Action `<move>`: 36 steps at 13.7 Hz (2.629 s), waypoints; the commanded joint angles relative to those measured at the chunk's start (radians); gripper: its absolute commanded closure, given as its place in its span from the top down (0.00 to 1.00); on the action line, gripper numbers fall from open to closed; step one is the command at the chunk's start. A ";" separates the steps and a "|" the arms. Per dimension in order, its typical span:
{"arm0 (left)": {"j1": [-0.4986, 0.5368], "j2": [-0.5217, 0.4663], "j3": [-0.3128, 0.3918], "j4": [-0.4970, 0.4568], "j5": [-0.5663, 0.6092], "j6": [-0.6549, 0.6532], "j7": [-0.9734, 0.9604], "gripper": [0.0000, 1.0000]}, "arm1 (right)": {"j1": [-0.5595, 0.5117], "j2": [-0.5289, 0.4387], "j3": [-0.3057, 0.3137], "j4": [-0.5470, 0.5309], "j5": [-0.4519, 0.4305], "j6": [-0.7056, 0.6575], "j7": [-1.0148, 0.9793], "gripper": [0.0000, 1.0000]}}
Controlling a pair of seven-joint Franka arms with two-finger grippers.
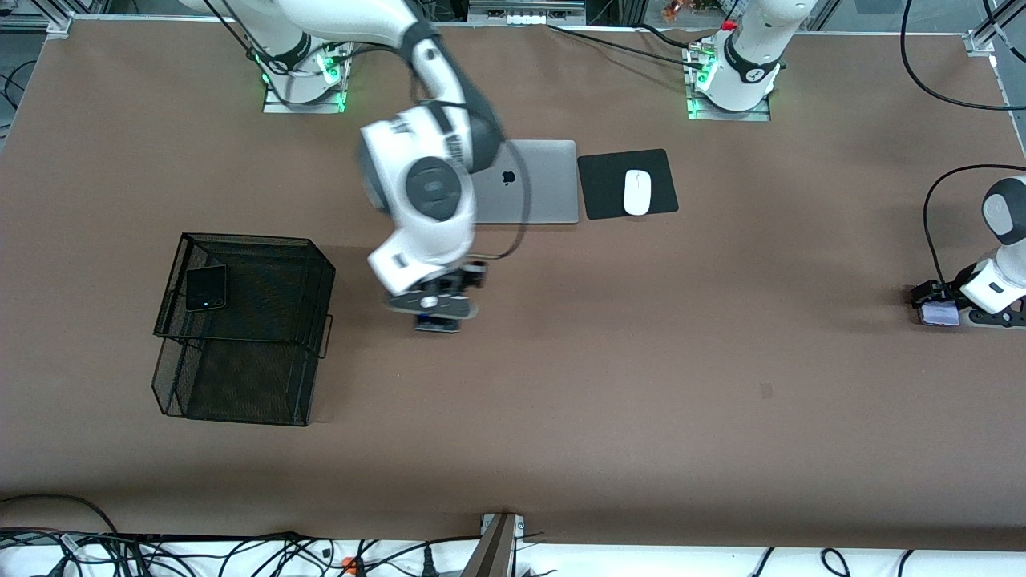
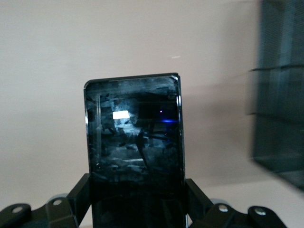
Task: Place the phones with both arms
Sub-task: 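Lower the tall black phone into the basket with the right gripper, then set the white phone down with the left gripper while the right gripper returns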
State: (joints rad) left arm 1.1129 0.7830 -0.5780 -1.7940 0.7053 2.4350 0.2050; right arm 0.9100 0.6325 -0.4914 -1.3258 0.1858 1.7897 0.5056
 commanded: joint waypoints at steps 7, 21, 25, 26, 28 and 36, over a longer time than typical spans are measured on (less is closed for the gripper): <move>-0.221 -0.080 -0.278 0.284 -0.024 -0.620 -0.128 0.46 | 0.020 -0.404 -0.291 -0.685 -0.005 0.276 -0.548 0.00; -1.184 0.079 -0.024 0.304 -0.469 -0.135 -0.970 0.60 | -0.066 -0.286 -0.295 -0.495 0.055 0.246 -0.565 1.00; -1.282 0.143 -0.008 0.306 -0.464 0.059 -1.090 1.00 | -0.092 -0.286 -0.297 -0.353 0.049 0.088 -0.559 1.00; -1.292 0.145 -0.008 0.309 -0.467 0.068 -1.092 1.00 | -0.095 -0.286 -0.297 -0.336 0.049 0.082 -0.559 1.00; -1.300 0.133 -0.008 0.305 -0.468 0.068 -1.092 1.00 | -0.094 -0.286 -0.296 -0.319 0.035 0.079 -0.562 1.00; -1.121 -0.134 -0.003 0.320 -0.384 -0.446 -1.018 1.00 | -0.060 -0.131 -0.166 -0.210 0.070 0.080 -0.416 1.00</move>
State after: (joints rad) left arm -0.0301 0.7397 -0.5909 -1.4414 0.2784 2.1019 -0.8571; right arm 0.8471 0.4213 -0.7069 -1.6198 0.2362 1.8851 0.0069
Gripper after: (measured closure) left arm 0.000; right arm 0.000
